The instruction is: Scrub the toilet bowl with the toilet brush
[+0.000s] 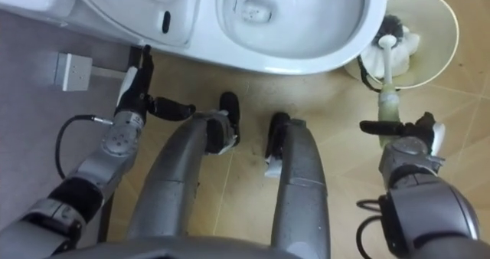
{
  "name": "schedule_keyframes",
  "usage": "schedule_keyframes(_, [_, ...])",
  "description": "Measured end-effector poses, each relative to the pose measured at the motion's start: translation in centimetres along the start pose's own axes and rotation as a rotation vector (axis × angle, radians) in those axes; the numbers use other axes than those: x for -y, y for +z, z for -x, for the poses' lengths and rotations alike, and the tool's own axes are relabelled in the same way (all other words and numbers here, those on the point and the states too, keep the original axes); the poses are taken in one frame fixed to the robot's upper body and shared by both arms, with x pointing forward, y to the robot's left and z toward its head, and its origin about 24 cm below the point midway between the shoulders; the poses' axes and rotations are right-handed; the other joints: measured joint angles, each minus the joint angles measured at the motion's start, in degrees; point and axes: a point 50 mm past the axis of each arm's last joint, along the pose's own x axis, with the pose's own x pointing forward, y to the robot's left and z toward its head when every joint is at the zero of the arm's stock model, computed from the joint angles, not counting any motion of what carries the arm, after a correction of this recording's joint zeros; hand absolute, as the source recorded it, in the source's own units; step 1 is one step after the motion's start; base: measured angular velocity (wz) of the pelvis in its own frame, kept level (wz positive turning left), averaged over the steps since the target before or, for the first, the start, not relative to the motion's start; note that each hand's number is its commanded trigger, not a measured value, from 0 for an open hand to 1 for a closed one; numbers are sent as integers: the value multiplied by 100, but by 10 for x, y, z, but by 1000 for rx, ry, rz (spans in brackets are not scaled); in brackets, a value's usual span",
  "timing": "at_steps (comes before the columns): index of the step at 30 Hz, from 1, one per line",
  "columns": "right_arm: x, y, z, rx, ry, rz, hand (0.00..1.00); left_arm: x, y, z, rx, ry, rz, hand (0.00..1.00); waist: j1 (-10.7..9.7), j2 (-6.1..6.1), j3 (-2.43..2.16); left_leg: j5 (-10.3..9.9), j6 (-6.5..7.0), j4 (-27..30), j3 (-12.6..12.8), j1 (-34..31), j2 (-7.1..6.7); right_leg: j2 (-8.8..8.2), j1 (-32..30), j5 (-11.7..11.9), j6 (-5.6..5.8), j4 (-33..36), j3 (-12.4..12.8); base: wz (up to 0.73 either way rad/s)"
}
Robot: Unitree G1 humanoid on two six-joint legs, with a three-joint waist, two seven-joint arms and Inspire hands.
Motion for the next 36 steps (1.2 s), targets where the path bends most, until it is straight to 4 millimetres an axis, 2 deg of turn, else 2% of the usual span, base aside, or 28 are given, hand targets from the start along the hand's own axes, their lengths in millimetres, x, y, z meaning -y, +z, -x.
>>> schedule_keyframes(11, [-4, 11, 1, 39, -11, 2, 0, 0, 3, 2, 29, 14, -13, 0, -12, -12, 6, -24, -30, 185, 51, -226, -5, -85, -267, -82, -129, 299, -3, 3])
schedule_keyframes(17, [-7, 23, 1, 80, -7, -7, 0, -2, 6, 0, 45, 17, -17, 0, -8, -9, 4, -40, -44, 365, 44, -383, -8, -130, -432, -163, -139, 513, -15, 1])
schedule_keyframes(18, [-7, 25, 1, 84, -6, -8, 53, -2, 7, 0, 46, 17, -17, 0, -1, -8, 4, -39, -45, 385, 44, -403, -7, -135, -453, -174, -149, 537, -17, 0])
schedule_keyframes(19, [-7, 25, 1, 85, -6, -9, 100, -2, 7, 0, 46, 17, -17, 0, 5, -7, 4, -38, -48, 386, 42, -405, -7, -135, -455, -175, -152, 537, -17, 0])
schedule_keyframes(28, [-4, 21, 0, 72, -2, -9, 100, 3, 10, -1, 42, -11, -30, 0, 16, 23, -6, -54, -35, 408, 33, -509, -8, -150, -537, -166, -133, 539, -51, 0])
schedule_keyframes(36, [9, 17, -4, 44, 0, -42, 100, 3, 14, -3, 50, -12, -34, 0, 159, 53, -4, -113, -86, 425, -6, -518, -13, -151, -525, -227, -203, 543, -91, 2])
